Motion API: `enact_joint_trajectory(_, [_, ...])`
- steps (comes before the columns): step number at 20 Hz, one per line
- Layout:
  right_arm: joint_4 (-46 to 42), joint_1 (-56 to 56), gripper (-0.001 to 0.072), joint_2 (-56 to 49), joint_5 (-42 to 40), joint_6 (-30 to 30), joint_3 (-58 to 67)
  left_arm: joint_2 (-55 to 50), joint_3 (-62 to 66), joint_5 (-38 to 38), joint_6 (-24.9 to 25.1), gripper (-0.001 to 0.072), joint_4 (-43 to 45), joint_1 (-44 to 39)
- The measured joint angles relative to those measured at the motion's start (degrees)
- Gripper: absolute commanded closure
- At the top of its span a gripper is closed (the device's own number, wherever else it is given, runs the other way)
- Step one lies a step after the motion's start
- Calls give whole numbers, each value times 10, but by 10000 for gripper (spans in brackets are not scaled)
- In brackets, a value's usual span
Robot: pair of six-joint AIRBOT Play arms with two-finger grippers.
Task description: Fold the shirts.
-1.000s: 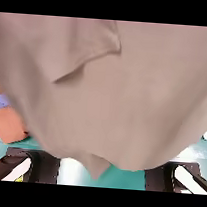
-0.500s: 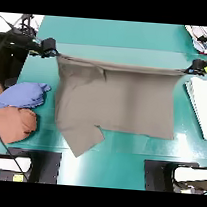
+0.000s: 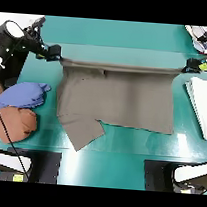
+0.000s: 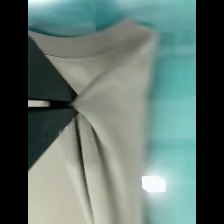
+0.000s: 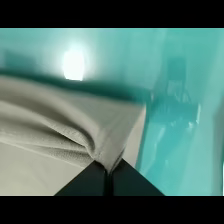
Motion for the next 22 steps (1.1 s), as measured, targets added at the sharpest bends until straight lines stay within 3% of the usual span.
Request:
enact_joint_trajectory(4, [-27, 10, 695, 51, -33, 0, -118, 24, -90, 2, -8, 679, 36, -11])
enact_joint_trajectory(5, [-31, 13, 656, 63, -47, 0, -150, 27, -114, 10, -10, 612, 40, -13])
enact_joint_trajectory(6, [-33, 17, 446, 73, -58, 0, -174, 29, -131, 15, -10, 308, 42, -14])
enact_joint_trajectory(7, [-40, 21, 356, 82, -70, 0, -197, 31, -147, 21, -10, 140, 51, -14])
enact_joint_trajectory(9, [-38, 27, 356, 96, -81, 0, -230, 34, -165, 24, -14, 204, 48, -15])
enact_joint_trajectory(14, [-34, 15, 356, 148, -63, 0, -260, 101, -214, -14, -14, 205, 54, -17])
enact_joint_trajectory(22, [-34, -17, 356, 256, -25, 1, -267, 350, -520, -31, -68, 204, 7, -17])
